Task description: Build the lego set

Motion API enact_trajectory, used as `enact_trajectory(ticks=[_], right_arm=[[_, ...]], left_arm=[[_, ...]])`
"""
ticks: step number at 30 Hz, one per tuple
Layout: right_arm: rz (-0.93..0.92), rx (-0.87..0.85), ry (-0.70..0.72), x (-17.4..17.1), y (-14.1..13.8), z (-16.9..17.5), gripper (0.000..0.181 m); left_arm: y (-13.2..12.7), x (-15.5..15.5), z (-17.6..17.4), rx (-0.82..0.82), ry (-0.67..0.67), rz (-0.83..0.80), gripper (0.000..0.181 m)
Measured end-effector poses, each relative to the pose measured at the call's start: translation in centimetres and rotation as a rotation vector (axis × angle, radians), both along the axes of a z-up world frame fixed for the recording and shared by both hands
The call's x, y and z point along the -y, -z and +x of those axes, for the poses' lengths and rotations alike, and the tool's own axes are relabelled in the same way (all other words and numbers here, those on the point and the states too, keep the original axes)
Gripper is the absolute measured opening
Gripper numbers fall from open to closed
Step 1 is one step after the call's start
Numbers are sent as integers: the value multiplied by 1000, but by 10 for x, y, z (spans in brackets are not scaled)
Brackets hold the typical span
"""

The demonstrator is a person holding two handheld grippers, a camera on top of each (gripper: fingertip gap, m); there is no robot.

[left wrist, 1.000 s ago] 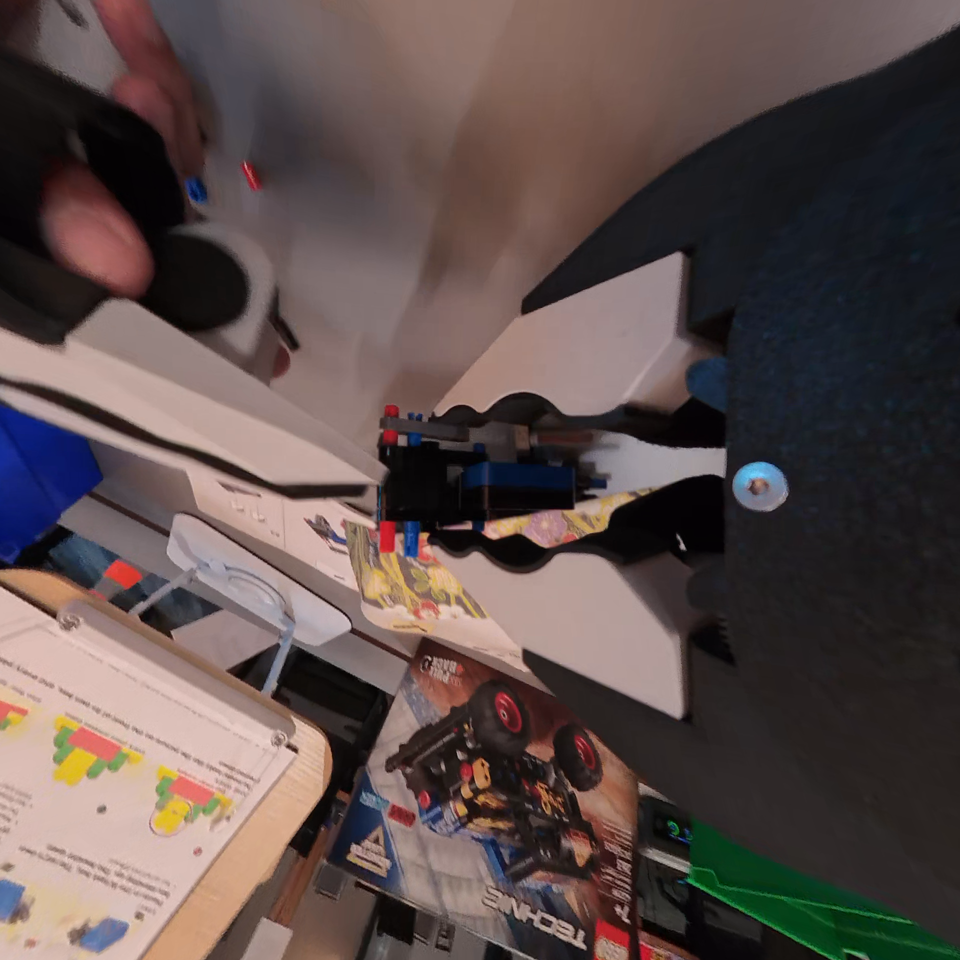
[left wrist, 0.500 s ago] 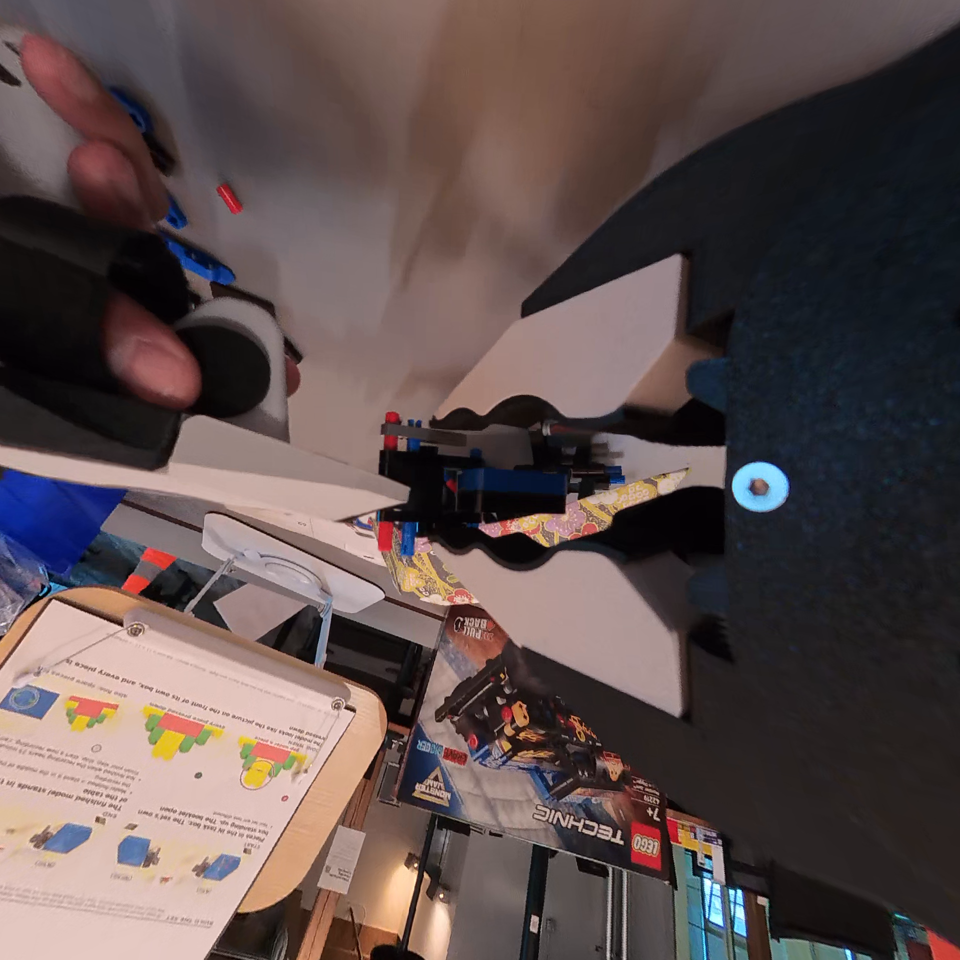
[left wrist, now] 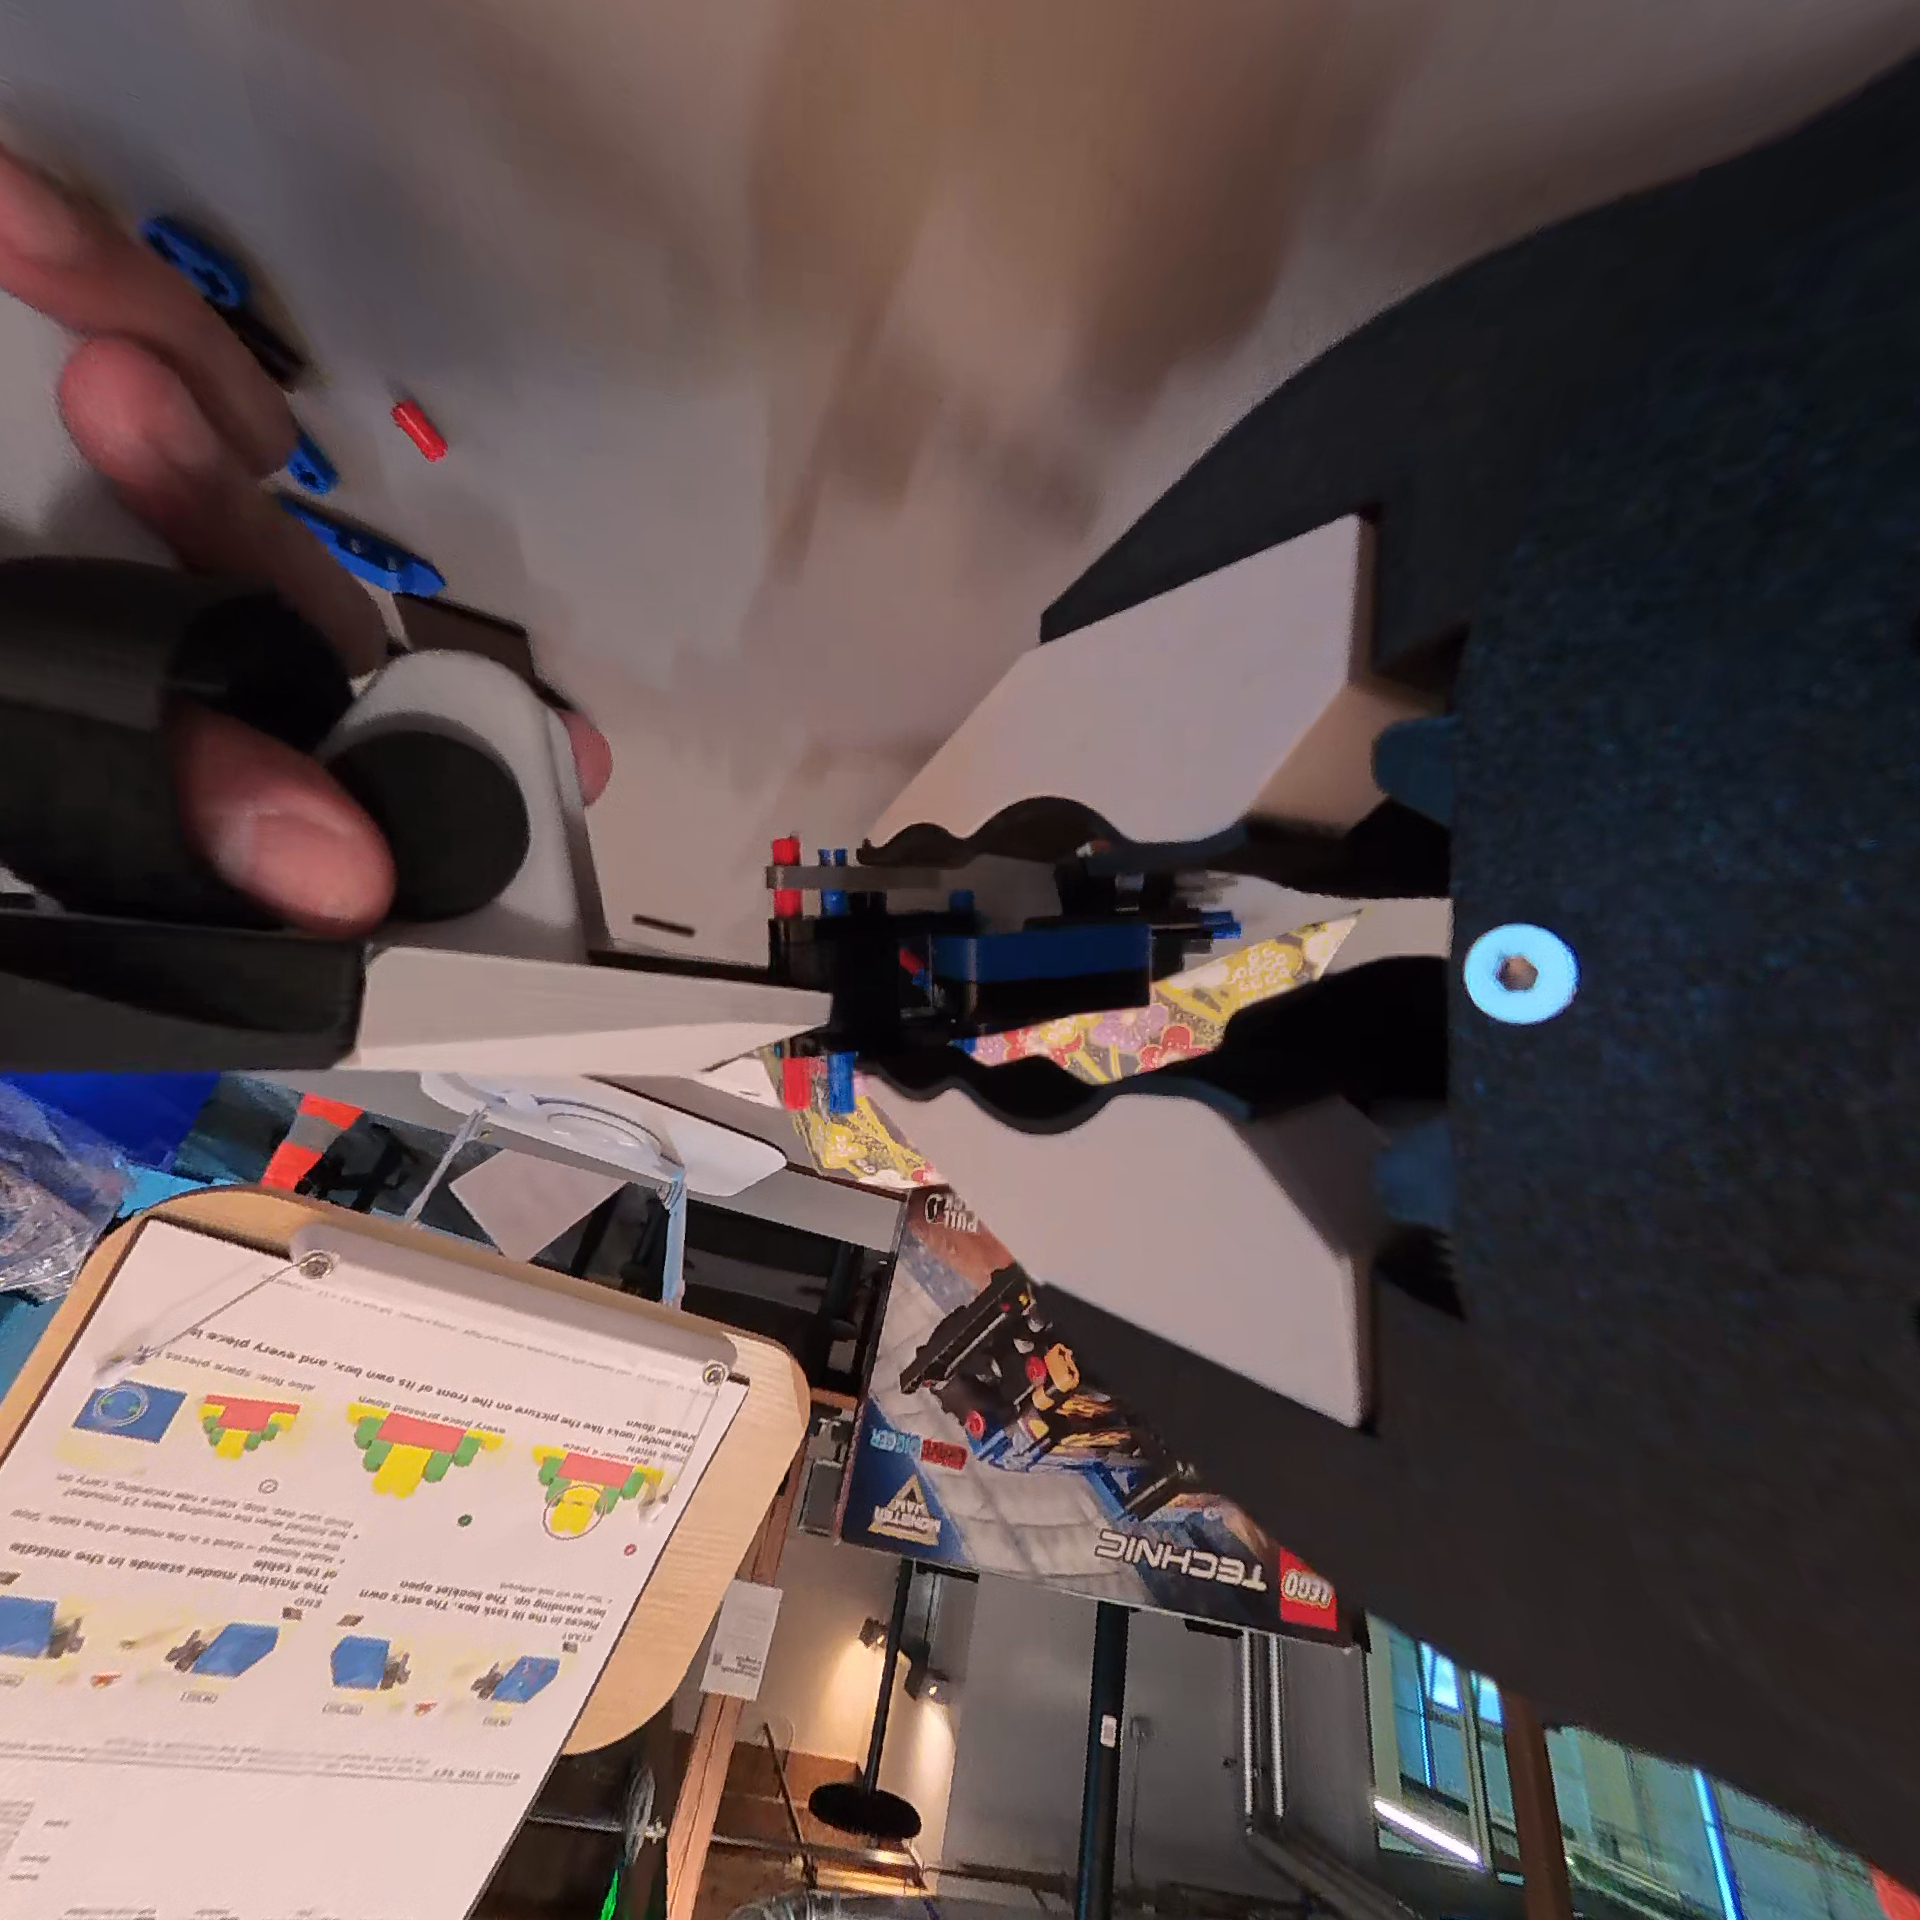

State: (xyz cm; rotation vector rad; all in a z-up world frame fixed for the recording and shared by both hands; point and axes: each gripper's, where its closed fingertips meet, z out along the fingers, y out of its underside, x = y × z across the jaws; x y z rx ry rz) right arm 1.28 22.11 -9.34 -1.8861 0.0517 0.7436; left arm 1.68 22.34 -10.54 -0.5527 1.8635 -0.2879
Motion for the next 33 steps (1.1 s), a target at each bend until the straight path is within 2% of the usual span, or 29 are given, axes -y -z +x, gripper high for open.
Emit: enact_trajectory(ticks=[4,9,12,15,17,20,23,26,29,33], right_arm=[[-17,7,-4,0,4,-1,6],[-11,15,-3,1,3,-1,6],[8,42,-11,2,1,-2,6],[93,248,-71,8,-4,-7,11],[210,419,-147,18,-11,-16,29],[334,587,-118,26,-21,-12,26],[414,523,-170,34,-36,-22,33],[467,444,-195,37,-45,-29,35],[463,322,-187,32,-50,-26,37],[437,179,-240,30,-47,-31,35]], left_arm=[[3,0,-1,-11,0,5,31],[3,0,0,-27,-28,-50,29],[1,3,-1,-28,0,-105,30],[-5,6,-4,-24,49,-201,30],[-7,5,-6,-39,74,-286,31],[-14,16,-12,-90,172,-526,30],[-30,30,-21,-113,299,-855,31],[-41,34,-28,-129,396,-1064,30],[-44,40,-32,-174,468,-1202,31],[-45,45,-34,-183,522,-1256,31]])
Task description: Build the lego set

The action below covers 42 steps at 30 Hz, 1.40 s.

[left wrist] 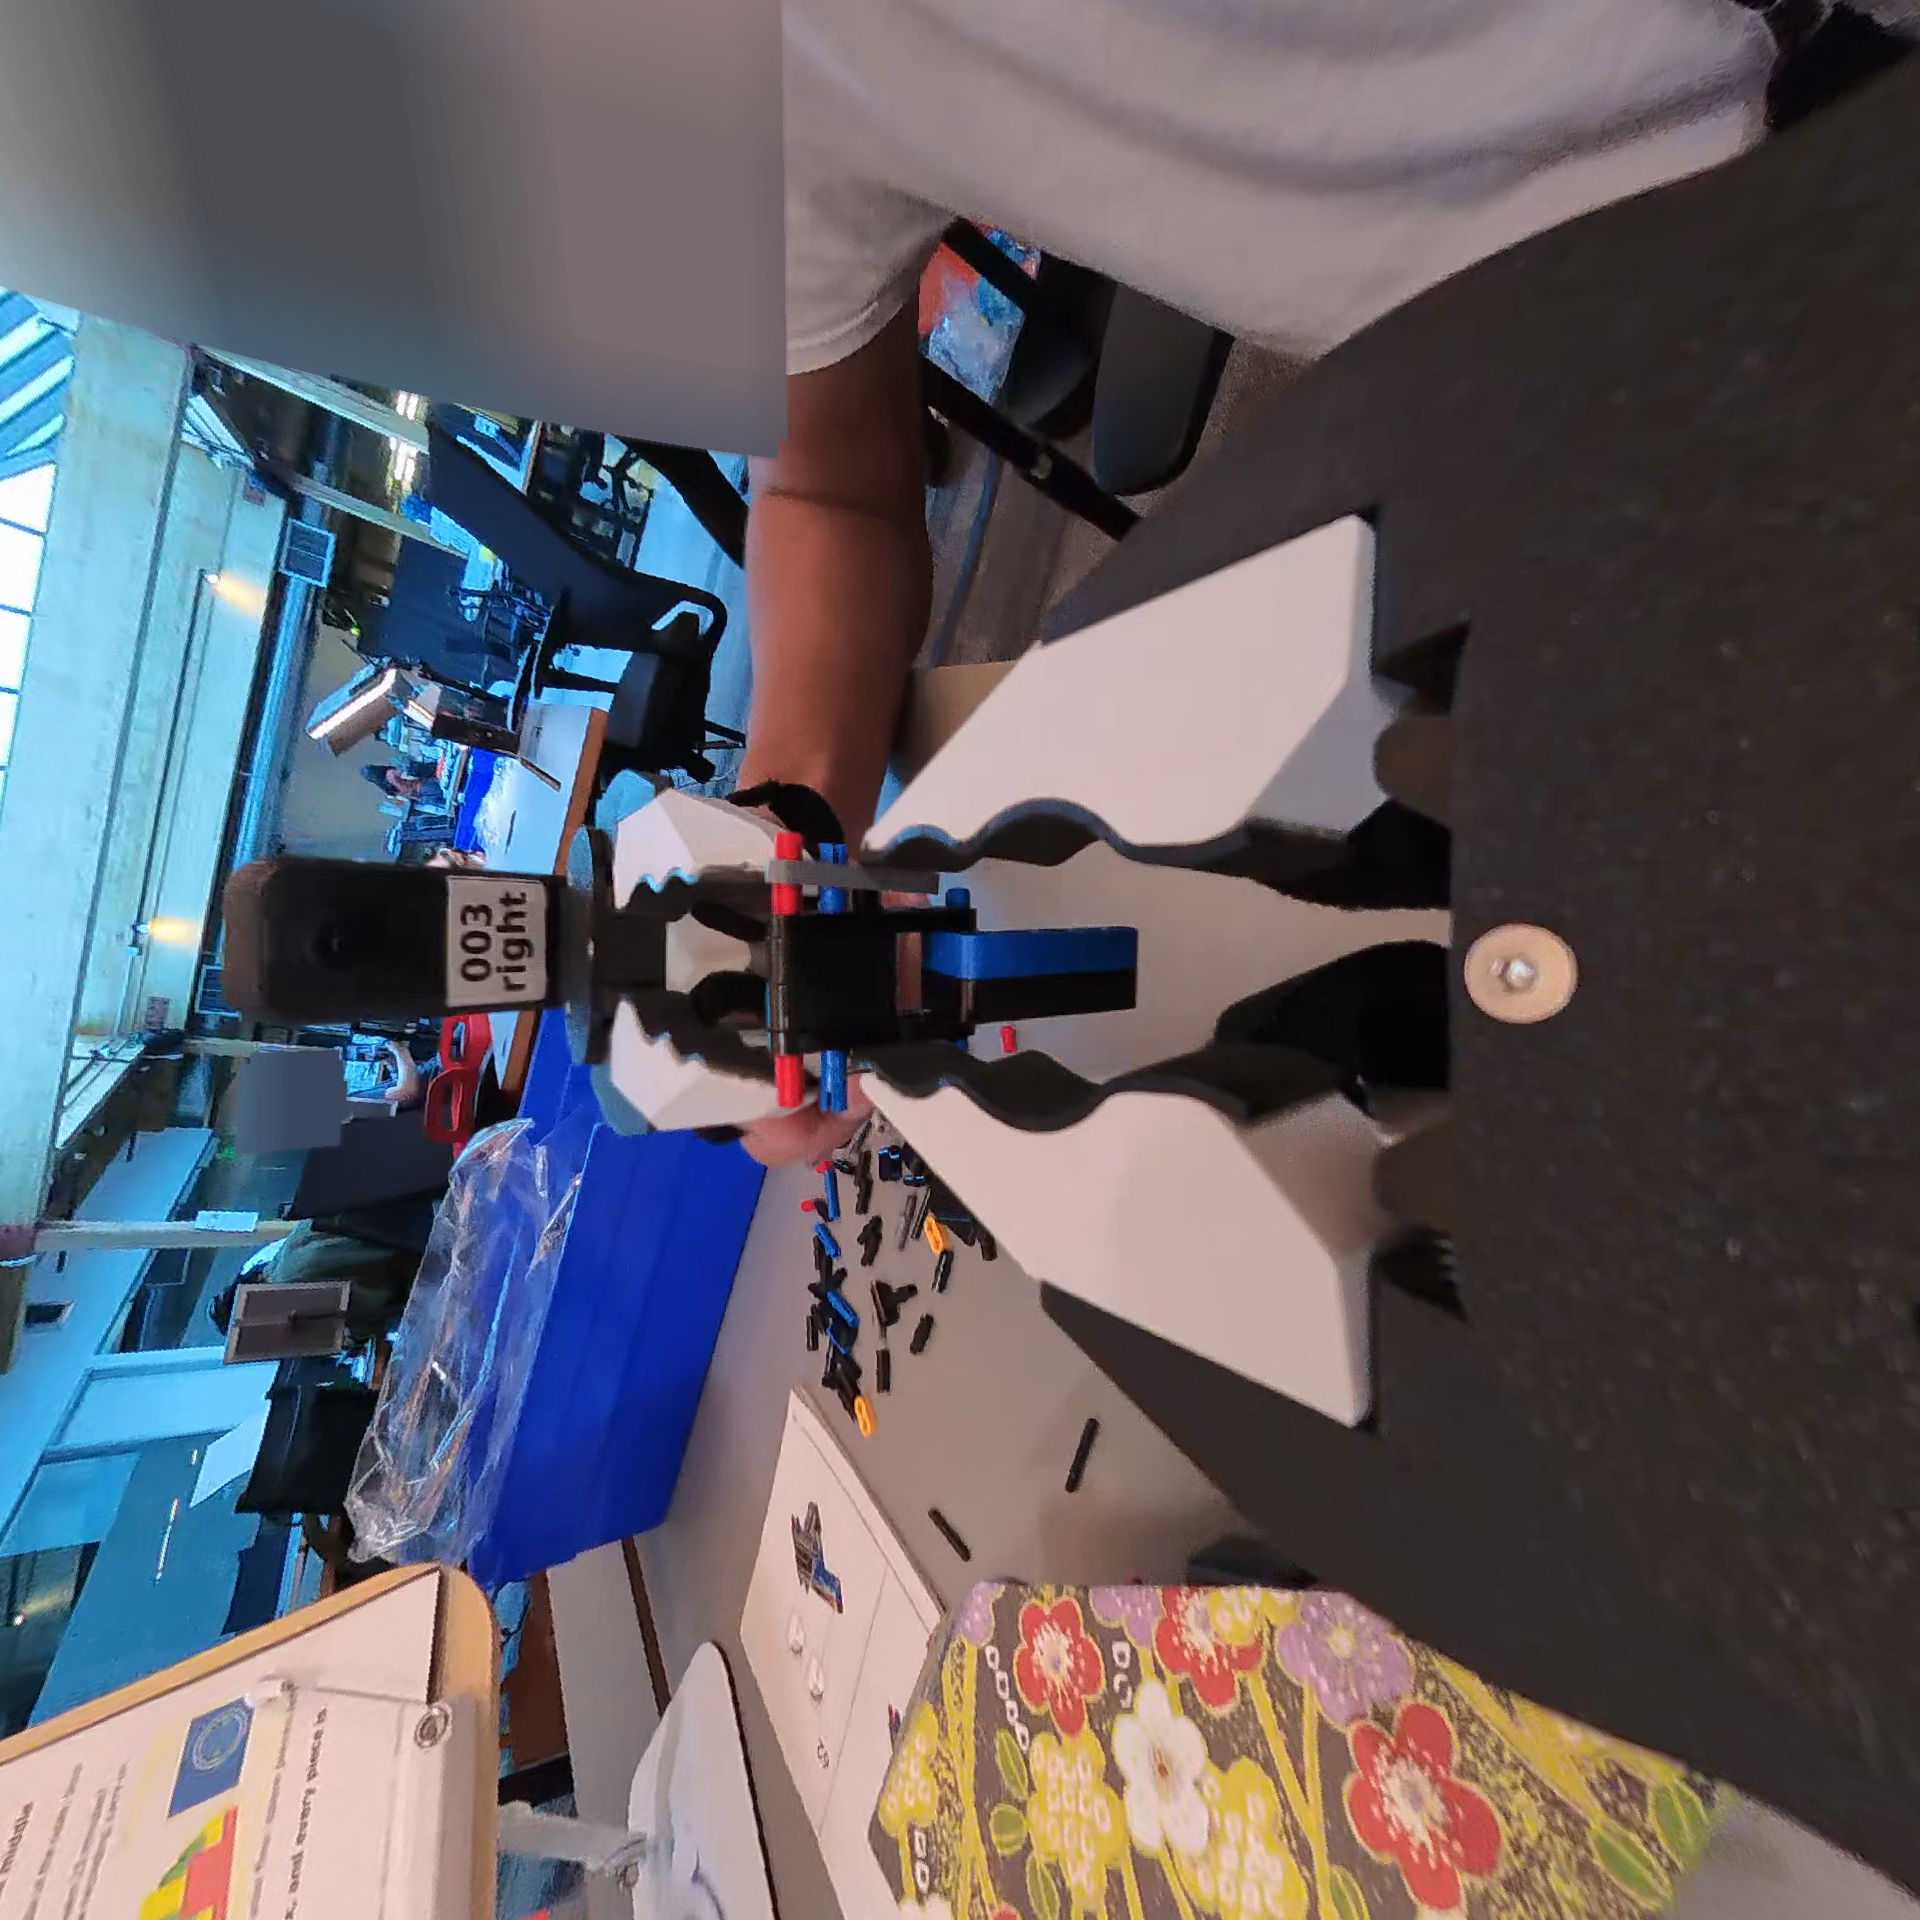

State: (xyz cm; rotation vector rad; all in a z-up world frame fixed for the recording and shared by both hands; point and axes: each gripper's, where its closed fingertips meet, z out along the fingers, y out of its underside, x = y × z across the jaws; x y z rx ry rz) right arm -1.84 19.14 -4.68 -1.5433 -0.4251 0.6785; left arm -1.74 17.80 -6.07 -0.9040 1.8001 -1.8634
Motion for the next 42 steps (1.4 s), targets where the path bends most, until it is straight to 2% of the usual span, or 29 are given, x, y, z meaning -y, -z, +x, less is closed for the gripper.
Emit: enact_trajectory(ticks=[2,8,15,18,21,22,33,42], right_arm=[[3,-14,-10,0,0,-1,30],[-12,-2,-2,0,3,-1,34],[-12,-20,-2,0,4,-1,30],[0,6,8,1,4,-1,30],[-23,15,10,0,7,-2,41],[-29,22,24,-2,8,-1,38],[-37,-29,2,0,9,0,31],[-13,2,8,0,9,-2,31]], left_arm=[[0,-1,1,1,-3,-8,31],[3,-1,4,-32,2,-47,31],[6,2,7,-13,-39,18,31],[5,2,6,-36,-21,-13,31],[7,-2,8,-72,-18,-53,31],[8,-2,8,-76,-13,-53,31],[11,1,7,-39,-31,51,31],[11,1,5,-51,-34,91,30]])
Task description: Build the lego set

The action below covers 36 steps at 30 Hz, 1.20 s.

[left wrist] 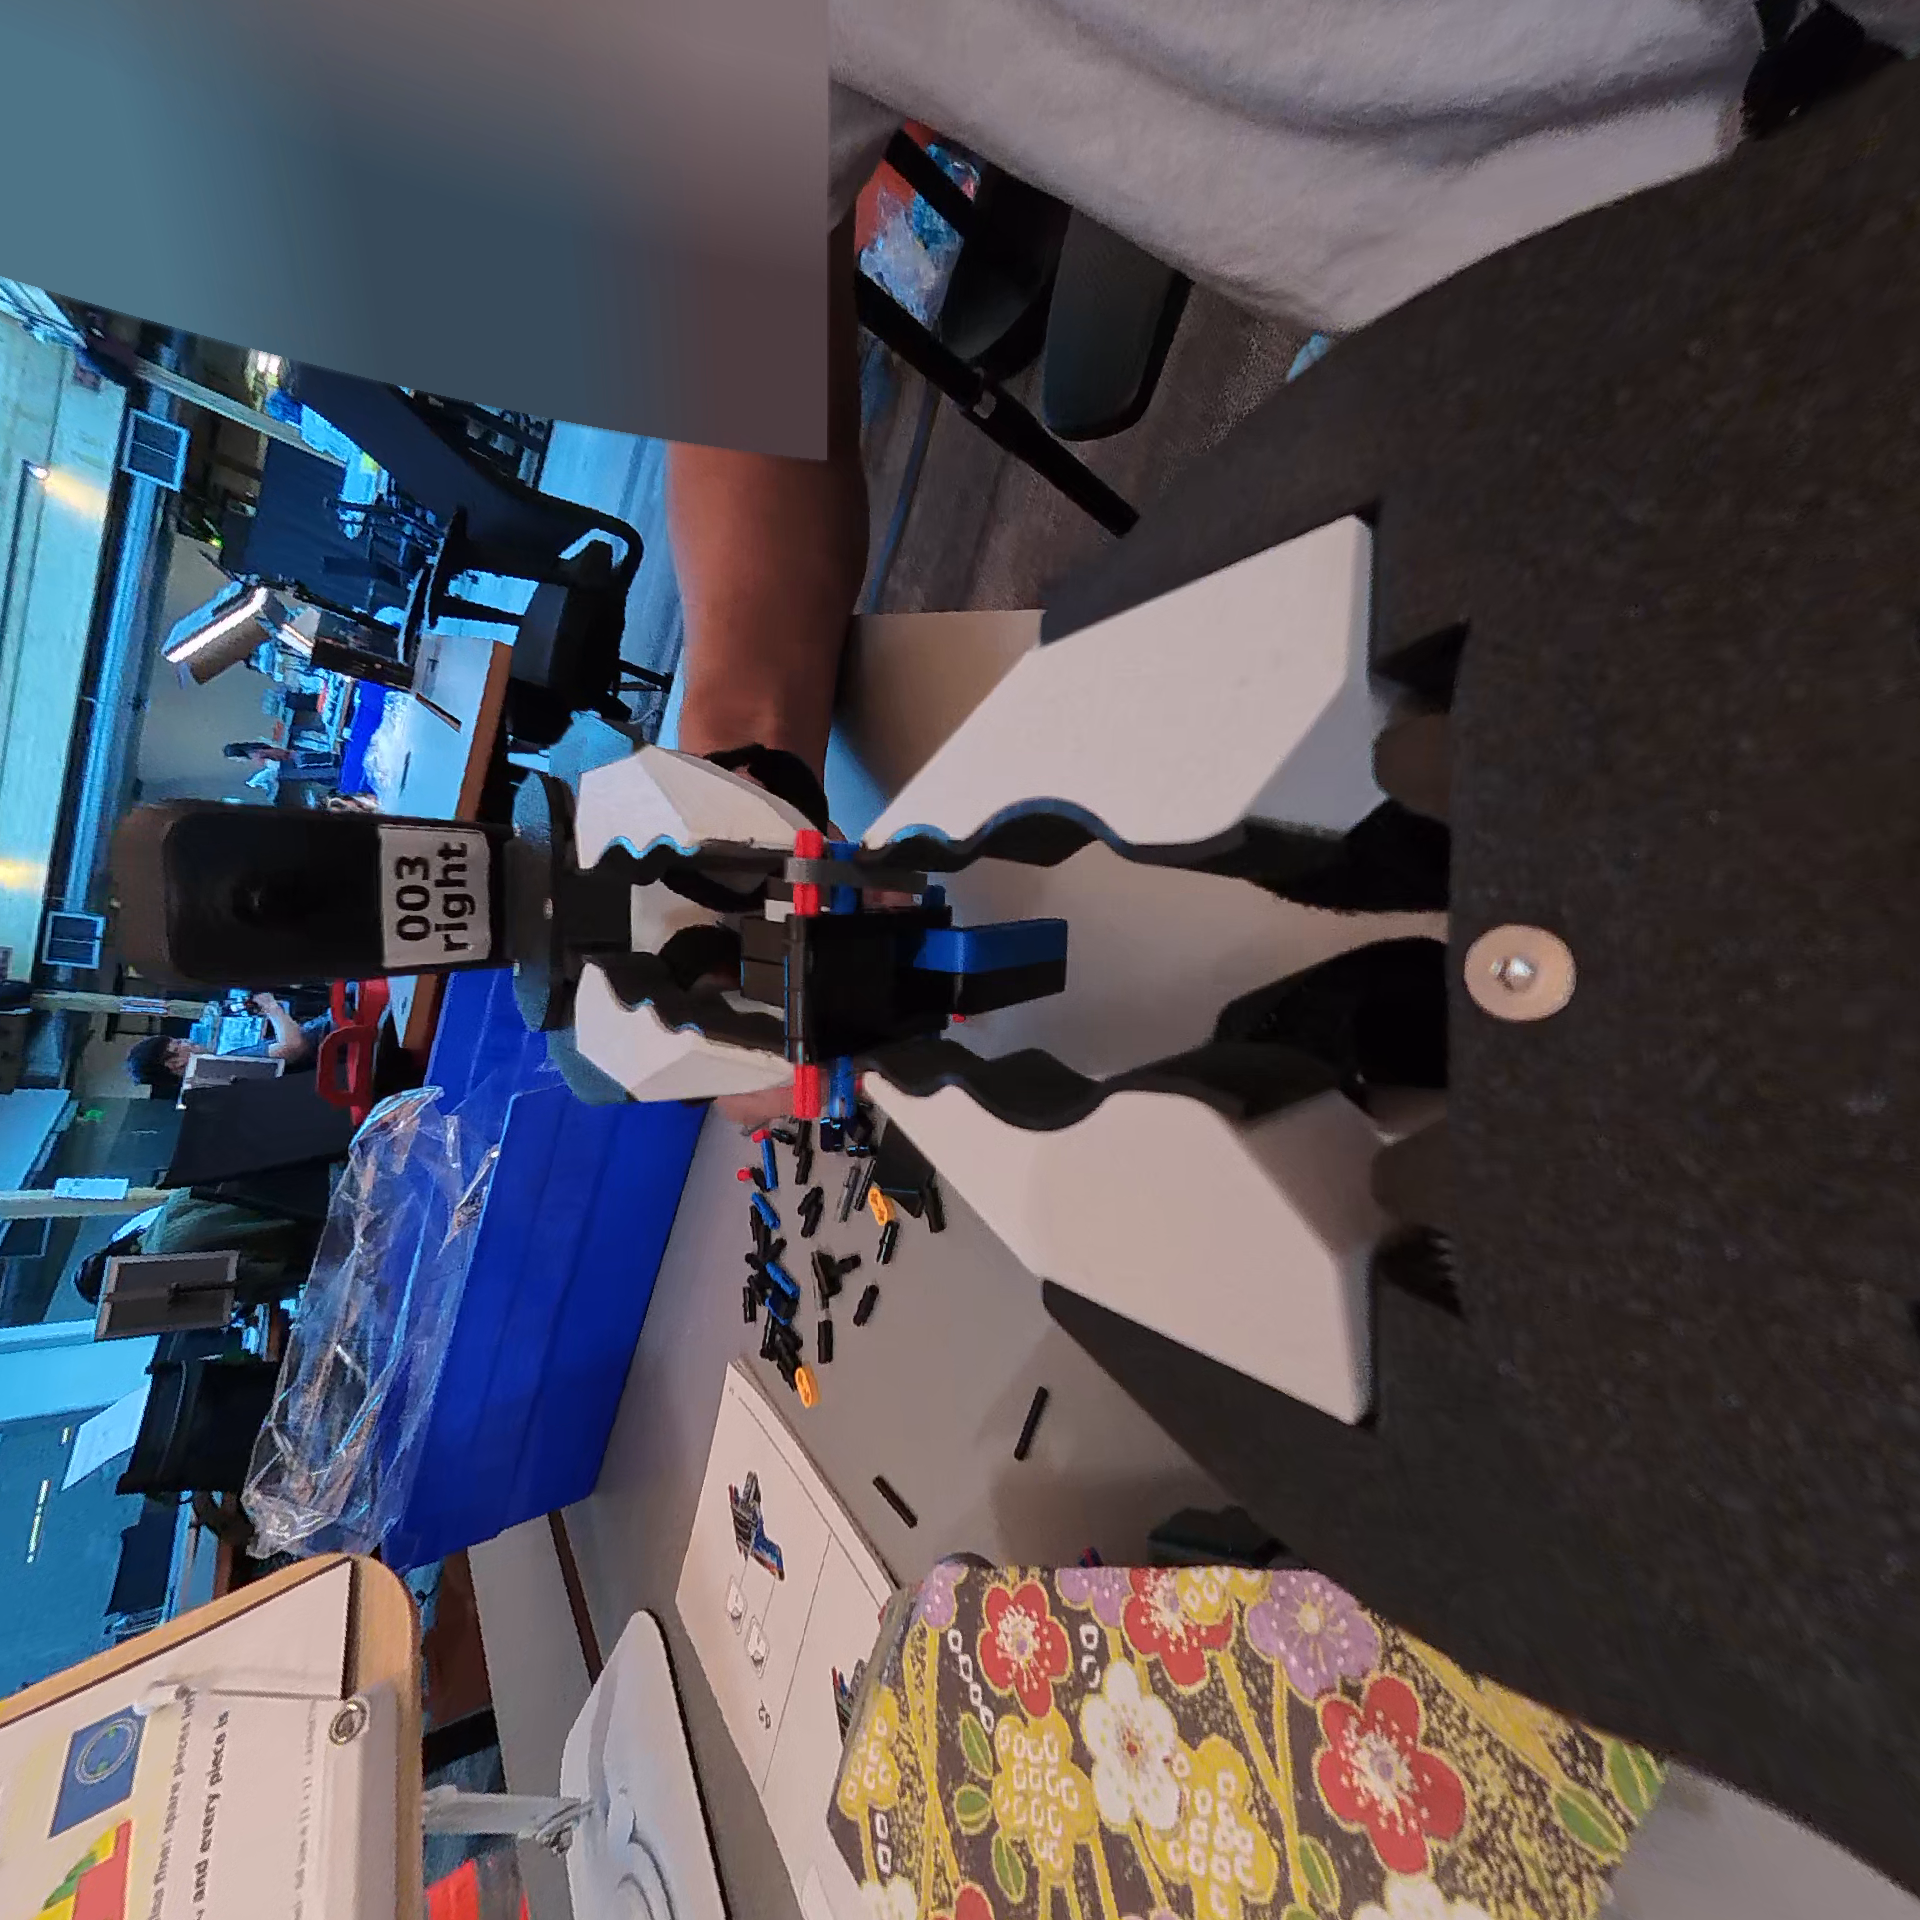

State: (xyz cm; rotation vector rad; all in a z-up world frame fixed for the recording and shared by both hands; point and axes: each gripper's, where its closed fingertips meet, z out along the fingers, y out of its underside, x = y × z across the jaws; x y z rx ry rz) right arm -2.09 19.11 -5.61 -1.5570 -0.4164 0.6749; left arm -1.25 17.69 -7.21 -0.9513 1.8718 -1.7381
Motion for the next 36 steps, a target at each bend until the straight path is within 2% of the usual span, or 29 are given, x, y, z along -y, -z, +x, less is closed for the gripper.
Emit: enact_trajectory(ticks=[21,26,28,29,32,34,36], right_arm=[[31,21,18,1,3,-4,28],[21,-61,6,-1,-2,6,27],[19,-95,14,-3,-1,8,27],[25,-107,25,-4,-2,11,27],[43,-164,22,-4,-9,15,27],[57,-184,0,-4,-11,11,27],[67,-183,13,-6,-12,12,27]], left_arm=[[3,2,-4,-24,11,53,28],[-2,0,4,-24,-35,15,29],[-1,-3,7,-7,-69,24,35],[1,-4,7,-14,-71,28,41],[12,-6,8,-70,-66,-10,43],[13,-6,10,-77,-56,-45,40],[11,-2,7,-58,-16,-54,22]])
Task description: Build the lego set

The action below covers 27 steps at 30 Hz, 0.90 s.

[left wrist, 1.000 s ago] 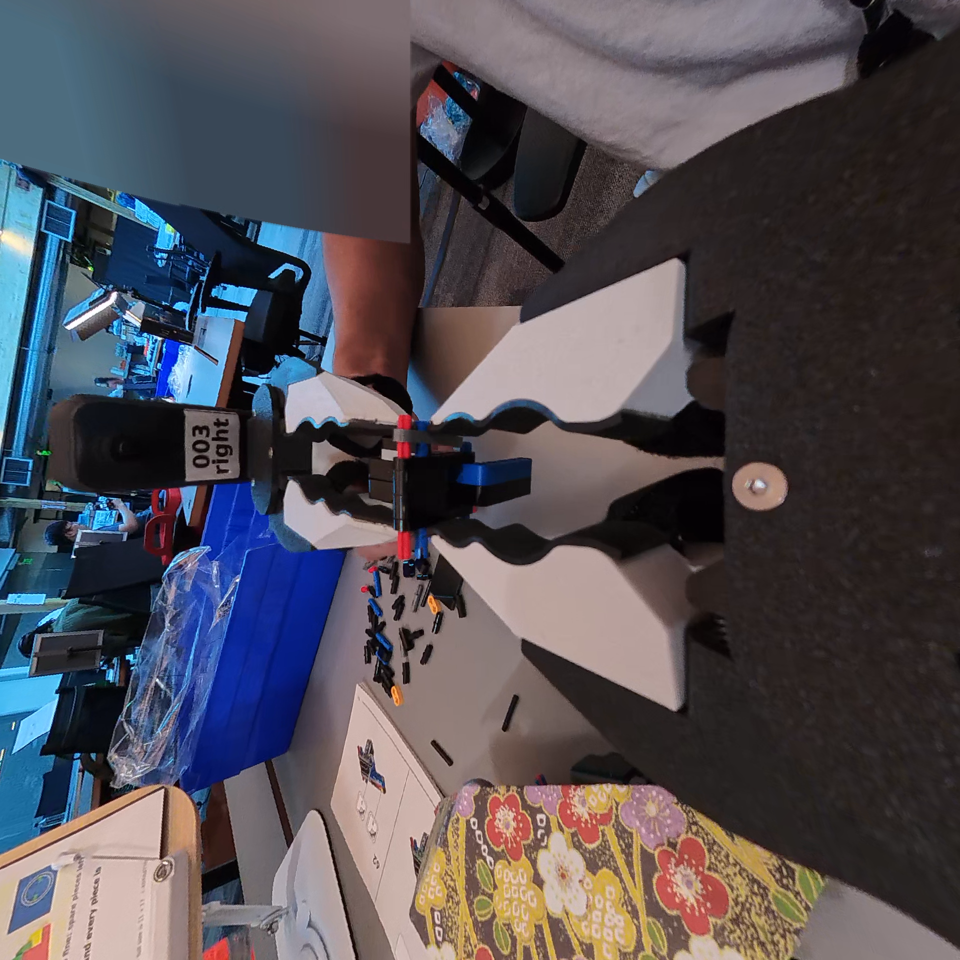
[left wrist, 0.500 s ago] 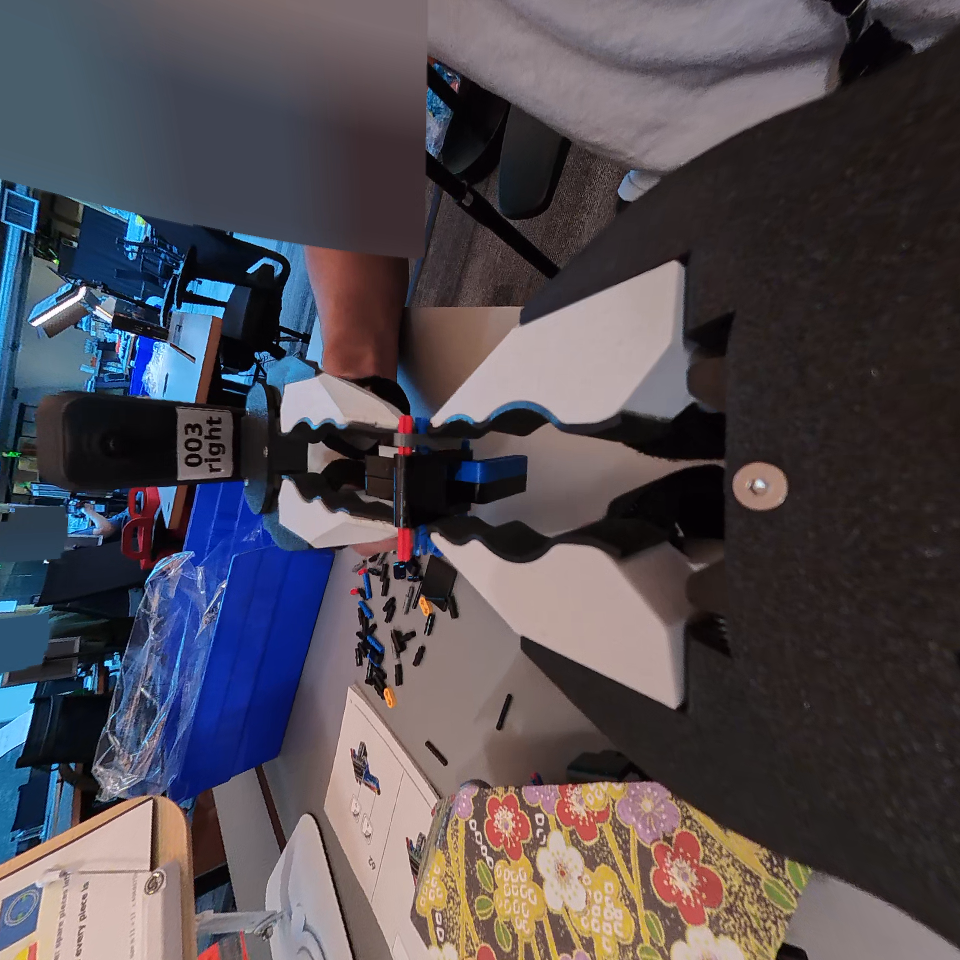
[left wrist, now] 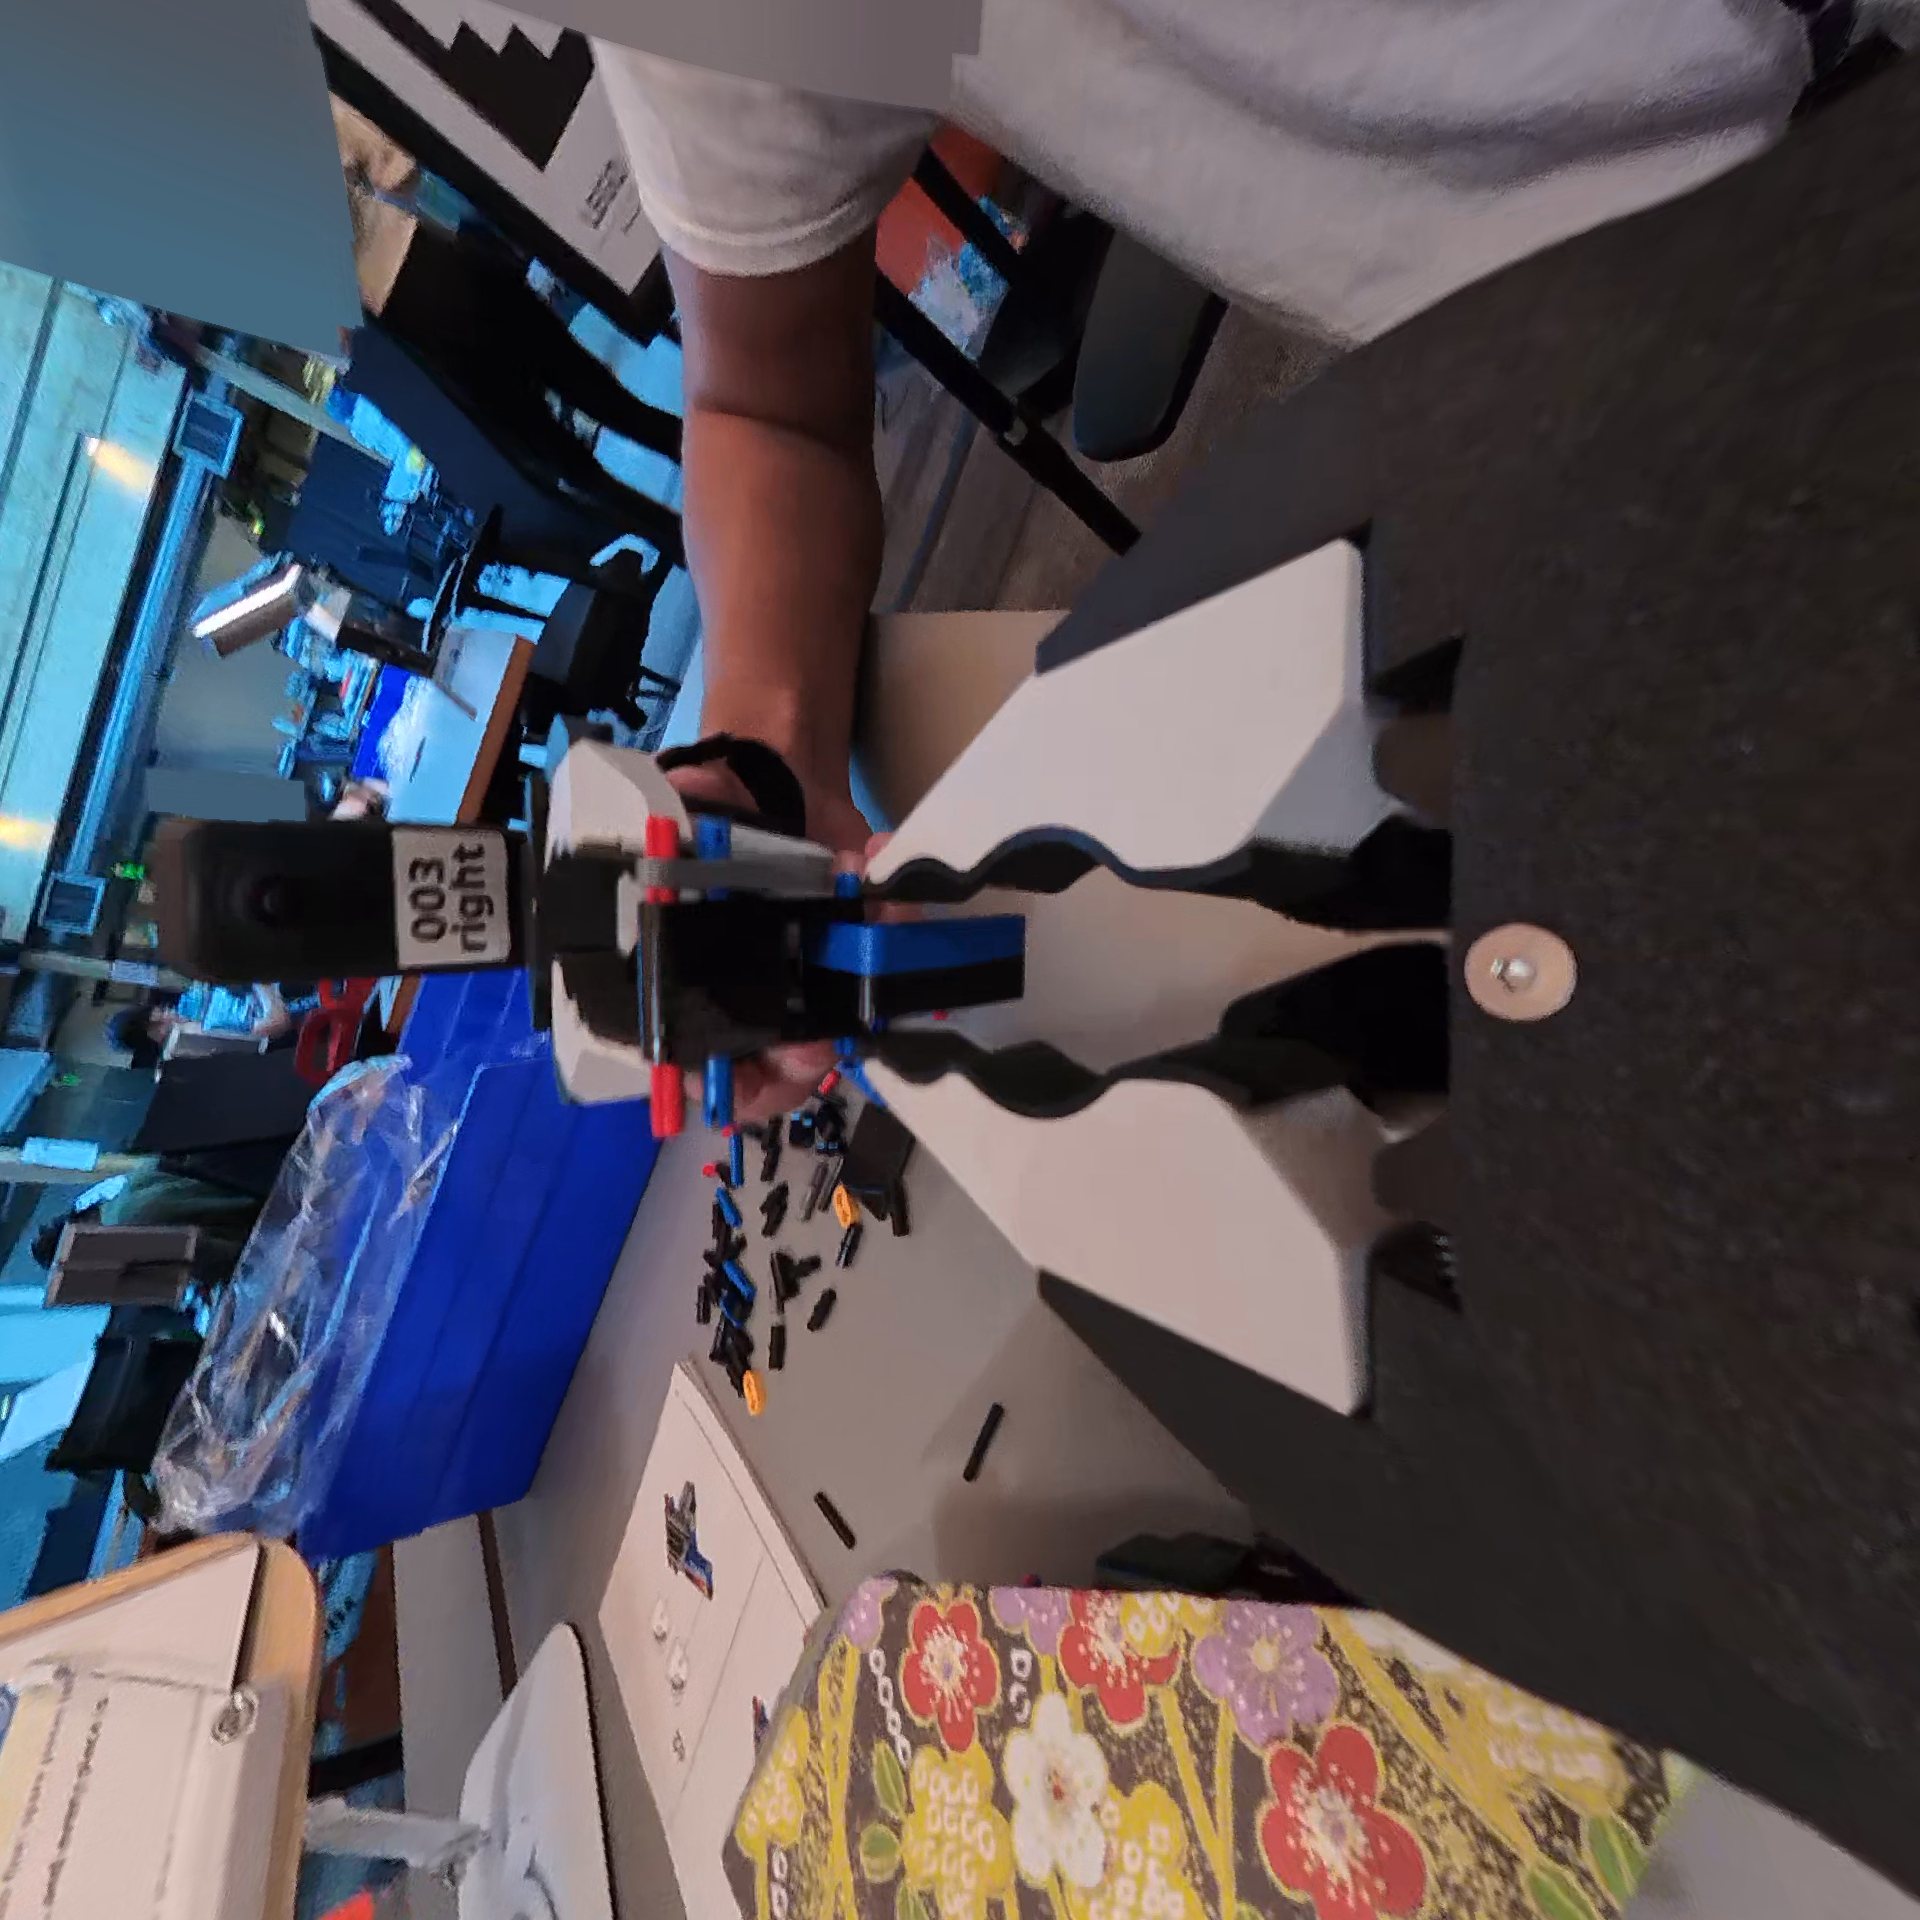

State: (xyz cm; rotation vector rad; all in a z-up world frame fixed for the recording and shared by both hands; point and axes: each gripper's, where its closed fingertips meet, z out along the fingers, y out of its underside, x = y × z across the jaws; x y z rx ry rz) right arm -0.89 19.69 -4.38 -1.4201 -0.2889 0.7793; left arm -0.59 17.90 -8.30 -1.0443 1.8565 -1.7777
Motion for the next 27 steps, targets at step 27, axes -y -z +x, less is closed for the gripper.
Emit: enact_trajectory(ticks=[27], right_arm=[[-103,102,-16,0,19,-5,26]], left_arm=[[21,-1,-3,-78,9,146,15]])
